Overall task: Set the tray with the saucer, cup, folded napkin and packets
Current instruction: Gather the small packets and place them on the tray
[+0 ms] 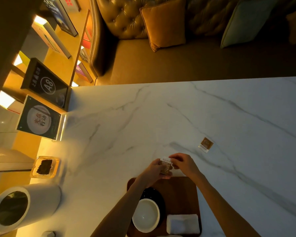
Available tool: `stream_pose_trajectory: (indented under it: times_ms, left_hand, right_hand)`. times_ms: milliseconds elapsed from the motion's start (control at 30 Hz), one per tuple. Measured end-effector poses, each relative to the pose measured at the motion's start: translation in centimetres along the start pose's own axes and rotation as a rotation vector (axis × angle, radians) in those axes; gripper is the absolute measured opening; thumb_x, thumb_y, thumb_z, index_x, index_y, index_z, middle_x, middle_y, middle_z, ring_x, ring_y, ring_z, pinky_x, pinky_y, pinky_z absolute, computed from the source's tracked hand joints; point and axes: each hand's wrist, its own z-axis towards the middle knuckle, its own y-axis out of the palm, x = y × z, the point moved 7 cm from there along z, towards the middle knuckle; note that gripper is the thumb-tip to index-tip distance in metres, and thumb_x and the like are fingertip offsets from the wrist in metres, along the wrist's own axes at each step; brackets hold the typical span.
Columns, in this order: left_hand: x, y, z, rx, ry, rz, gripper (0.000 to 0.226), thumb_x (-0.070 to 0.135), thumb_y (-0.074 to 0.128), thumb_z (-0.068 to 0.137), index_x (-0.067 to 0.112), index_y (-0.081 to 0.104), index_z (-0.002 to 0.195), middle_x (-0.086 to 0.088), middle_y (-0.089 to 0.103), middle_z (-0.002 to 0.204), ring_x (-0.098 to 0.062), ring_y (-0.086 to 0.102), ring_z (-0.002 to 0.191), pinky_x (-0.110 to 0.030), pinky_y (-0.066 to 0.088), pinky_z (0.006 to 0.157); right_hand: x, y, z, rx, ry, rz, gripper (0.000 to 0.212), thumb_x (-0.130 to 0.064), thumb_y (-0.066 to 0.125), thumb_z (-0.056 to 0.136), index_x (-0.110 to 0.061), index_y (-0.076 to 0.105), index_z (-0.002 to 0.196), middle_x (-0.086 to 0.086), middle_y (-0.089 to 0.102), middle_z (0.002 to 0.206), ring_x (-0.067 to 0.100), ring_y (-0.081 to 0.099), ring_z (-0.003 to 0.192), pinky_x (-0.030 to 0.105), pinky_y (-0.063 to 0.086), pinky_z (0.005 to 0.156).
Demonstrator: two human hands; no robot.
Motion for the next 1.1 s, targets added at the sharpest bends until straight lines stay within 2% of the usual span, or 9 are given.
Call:
stream_pose_trajectory:
  times_ms: [133, 233, 300, 367, 533, 633, 733, 933, 1100]
  left_hand:
    - [1.1, 1.1, 1.6, 0.054, -0.008, 0.044, 0.021, -0.002, 0.039, 0.098, 0.0, 0.047, 0.117, -0.016, 0.062, 0.1, -0.023, 0.065, 0.072, -0.032, 0.06, 0.064]
    - [2.1, 1.7, 3.6, 0.101, -0.015, 0.05, 0.022, -0.003, 0.037, 0.098, -0.002, 0.046, 0.118, -0.016, 0.061, 0.097, -0.023, 0.064, 0.07, -0.028, 0.059, 0.055]
    - [2.3, 2.0, 5.0, 0.122, -0.029, 0.042, 0.023, -0.004, 0.037, 0.097, -0.002, 0.045, 0.119, -0.016, 0.06, 0.098, -0.024, 0.064, 0.07, -0.029, 0.059, 0.055]
    - [2.0, 2.0, 6.2, 0.14, -0.05, 0.05, 0.024, -0.004, 0.037, 0.097, -0.001, 0.044, 0.12, -0.017, 0.06, 0.098, -0.024, 0.063, 0.071, -0.031, 0.058, 0.058]
    - [0.7, 0.4, 7.4, 0.194, -0.095, 0.038, 0.024, -0.007, 0.038, 0.094, -0.001, 0.047, 0.116, -0.016, 0.06, 0.092, -0.024, 0.06, 0.068, -0.034, 0.054, 0.059]
    - [0.5, 0.2, 7.2, 0.174, -0.083, 0.007, 0.023, -0.007, 0.038, 0.095, 0.002, 0.048, 0.114, -0.016, 0.061, 0.093, -0.024, 0.061, 0.069, -0.034, 0.054, 0.059]
    - [0.5, 0.2, 6.8, 0.154, -0.077, -0.045, 0.023, -0.005, 0.037, 0.096, 0.004, 0.05, 0.113, -0.014, 0.064, 0.094, -0.023, 0.062, 0.07, -0.034, 0.054, 0.06]
    - [0.5, 0.2, 5.4, 0.162, -0.089, -0.15, 0.027, -0.004, 0.035, 0.096, 0.002, 0.049, 0.119, -0.019, 0.061, 0.105, -0.027, 0.061, 0.078, -0.038, 0.052, 0.07]
    - [0.2, -0.1, 4.0, 0.188, -0.071, -0.237, 0.042, 0.015, 0.035, 0.101, -0.009, 0.043, 0.135, -0.029, 0.052, 0.116, -0.03, 0.058, 0.085, -0.039, 0.05, 0.073]
  right_hand:
    - [0.9, -5.5, 0.8, 0.269, 0.08, -0.002, 0.012, -0.015, 0.062, 0.087, -0.014, 0.071, 0.095, 0.006, 0.071, 0.082, 0.021, 0.067, 0.073, 0.034, 0.057, 0.071]
    - [1.7, -11.2, 1.0, 0.541, 0.177, -0.118, 0.017, -0.017, 0.062, 0.085, -0.008, 0.069, 0.096, 0.013, 0.071, 0.093, 0.03, 0.065, 0.087, 0.033, 0.05, 0.075]
    - [2.0, -13.9, 1.3, 0.63, 0.209, -0.159, 0.021, -0.014, 0.064, 0.082, -0.004, 0.065, 0.1, 0.018, 0.069, 0.101, 0.035, 0.063, 0.095, 0.039, 0.05, 0.081]
    - [2.0, -15.3, 2.2, 0.612, 0.18, -0.243, 0.03, -0.011, 0.065, 0.081, -0.002, 0.061, 0.109, 0.02, 0.067, 0.109, 0.037, 0.061, 0.102, 0.043, 0.049, 0.088]
    - [2.4, -14.6, 4.2, 0.352, 0.077, -0.517, 0.05, -0.017, 0.07, 0.082, -0.013, 0.053, 0.129, 0.016, 0.052, 0.131, 0.035, 0.049, 0.118, 0.043, 0.044, 0.099]
    - [2.9, -14.2, 4.5, 0.352, 0.089, -0.645, 0.048, -0.025, 0.068, 0.084, -0.017, 0.051, 0.128, 0.017, 0.048, 0.128, 0.036, 0.044, 0.117, 0.044, 0.046, 0.092]
    - [3.1, -14.1, 4.9, 0.332, 0.126, -0.664, 0.038, -0.027, 0.067, 0.085, -0.014, 0.054, 0.118, 0.02, 0.054, 0.115, 0.038, 0.051, 0.105, 0.045, 0.047, 0.088]
    - [3.3, -10.8, 3.5, 0.335, 0.267, -0.277, 0.016, -0.029, 0.064, 0.084, -0.015, 0.065, 0.092, 0.007, 0.069, 0.095, 0.023, 0.062, 0.085, 0.032, 0.048, 0.071]
    - [2.3, -2.6, 1.8, 0.279, 0.265, 0.157, 0.007, -0.022, 0.064, 0.088, -0.017, 0.063, 0.092, 0.011, 0.07, 0.093, 0.016, 0.066, 0.073, 0.026, 0.053, 0.057]
